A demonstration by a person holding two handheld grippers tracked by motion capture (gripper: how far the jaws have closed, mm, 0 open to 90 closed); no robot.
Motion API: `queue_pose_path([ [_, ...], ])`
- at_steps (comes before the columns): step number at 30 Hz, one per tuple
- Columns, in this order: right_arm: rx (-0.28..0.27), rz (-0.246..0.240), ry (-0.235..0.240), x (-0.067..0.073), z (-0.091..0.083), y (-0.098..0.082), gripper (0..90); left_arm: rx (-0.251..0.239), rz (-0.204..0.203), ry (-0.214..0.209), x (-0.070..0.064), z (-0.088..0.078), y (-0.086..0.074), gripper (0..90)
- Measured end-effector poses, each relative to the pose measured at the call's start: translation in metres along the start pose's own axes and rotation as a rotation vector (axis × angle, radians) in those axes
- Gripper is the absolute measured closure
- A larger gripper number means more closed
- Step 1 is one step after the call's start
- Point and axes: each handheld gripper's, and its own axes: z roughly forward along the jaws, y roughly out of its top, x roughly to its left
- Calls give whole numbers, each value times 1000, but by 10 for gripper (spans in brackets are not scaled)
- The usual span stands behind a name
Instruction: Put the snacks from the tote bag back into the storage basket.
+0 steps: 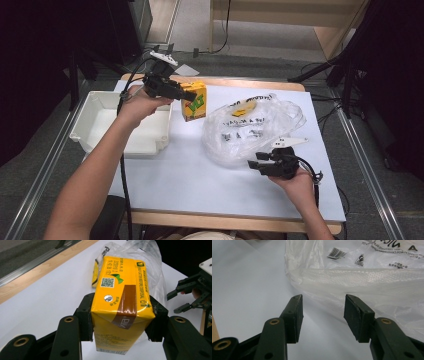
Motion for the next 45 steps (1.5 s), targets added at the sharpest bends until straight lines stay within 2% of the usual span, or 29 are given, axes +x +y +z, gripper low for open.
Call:
queue_pose_path([
  [5, 0, -4, 4, -1, 1, 0, 503, -14, -33, 28, 10, -11, -7, 513],
  [10, 3, -8, 7, 0, 2, 2, 503, -13, -49, 48, 16, -20, -13, 513],
  [16, 8, -11, 13, 1, 5, 3, 503, -20, -66, 73, 24, -27, -20, 513],
  [23, 14, -33, 23, 3, 7, 4, 503, -22, -114, 97, 39, -35, -29, 513],
  [34, 14, -33, 27, 4, 7, 4, 503, -29, -155, 147, 57, -50, -44, 513],
  [41, 14, -31, 25, 3, 6, 4, 504, -24, -181, 176, 71, -52, -54, 513],
  [45, 14, -33, 23, 3, 6, 4, 504, -14, -175, 188, 75, -48, -59, 513],
])
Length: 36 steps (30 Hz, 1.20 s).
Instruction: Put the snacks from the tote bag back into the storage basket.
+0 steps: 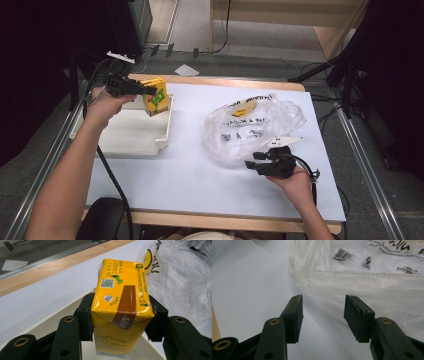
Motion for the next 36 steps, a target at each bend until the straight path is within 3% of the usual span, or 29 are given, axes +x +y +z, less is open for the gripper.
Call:
queue_pose_path([
  [10, 1, 1, -2, 0, 0, 0, 504, 6, -17, 29, 15, 10, -12, 513],
  [14, 3, 4, -4, 0, 0, -1, 505, 14, -5, 32, 18, 16, -15, 513],
  [17, -1, -1, -4, 0, -1, -1, 504, 3, -29, 24, 22, 24, -20, 513],
  [28, -4, 12, -13, -1, -3, -5, 504, 30, -12, 28, 28, 47, -30, 513],
  [36, -3, 17, -20, -1, -5, -7, 505, 16, -12, 33, 30, 57, -38, 512],
])
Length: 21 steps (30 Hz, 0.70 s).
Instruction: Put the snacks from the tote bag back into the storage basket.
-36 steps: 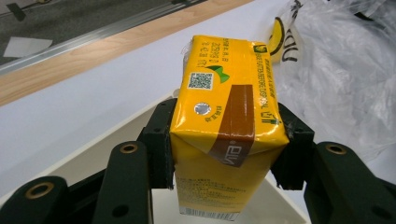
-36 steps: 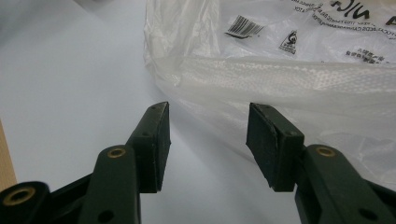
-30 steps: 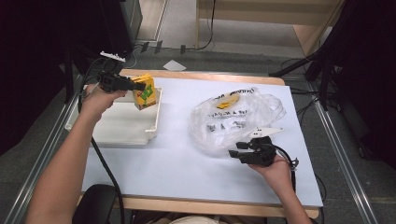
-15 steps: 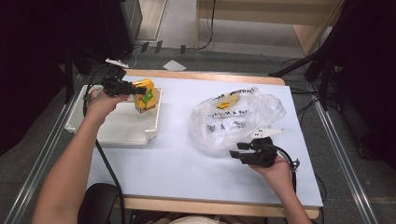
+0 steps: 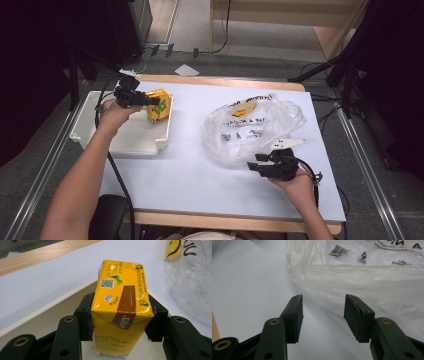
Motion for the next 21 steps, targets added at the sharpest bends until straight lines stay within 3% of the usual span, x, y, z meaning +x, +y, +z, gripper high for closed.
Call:
queue_pose_path([
  [5, -2, 1, 1, 0, 0, 0, 505, -19, 17, -8, -1, 1, -4, 511],
  [8, 2, -1, 2, 0, 0, 0, 505, -11, 38, -5, -3, 1, -5, 510],
  [21, 10, -10, 4, 1, 4, 1, 506, 6, 62, -12, -3, -3, -17, 508],
])
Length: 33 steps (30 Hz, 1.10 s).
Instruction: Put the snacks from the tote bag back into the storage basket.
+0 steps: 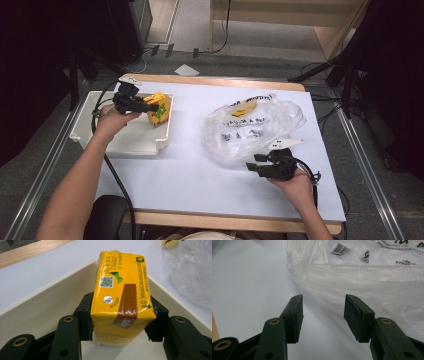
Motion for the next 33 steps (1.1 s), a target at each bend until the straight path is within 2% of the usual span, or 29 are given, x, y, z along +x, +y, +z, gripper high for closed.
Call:
queue_pose_path([
  [3, -1, -2, 3, 0, 1, 0, 505, -5, 8, -7, 1, -1, -3, 509],
  [11, -3, -2, 3, 0, 0, 0, 505, -6, -20, -26, 0, 0, -7, 493],
  [13, -1, 2, 1, 0, 0, 0, 505, 3, -17, -30, -3, 2, -7, 480],
  [15, -2, 3, 4, 0, -1, 0, 505, 20, -35, -53, -4, 4, -7, 451],
  [19, -5, 2, 3, -1, -1, 0, 505, 24, -38, -36, -4, 4, -6, 422],
  [23, -6, 1, 3, -1, -1, 0, 505, 5, -39, -23, -8, -2, -3, 394],
  [25, -3, 3, 5, 0, -1, 1, 504, 1, -62, -32, -9, -6, 0, 372],
  [29, -5, -5, 6, 0, -1, 1, 504, -38, -116, -61, -9, -18, 5, 369],
  [33, -4, -8, 10, 1, 0, 3, 504, -54, -134, -51, -14, -28, 10, 368],
])
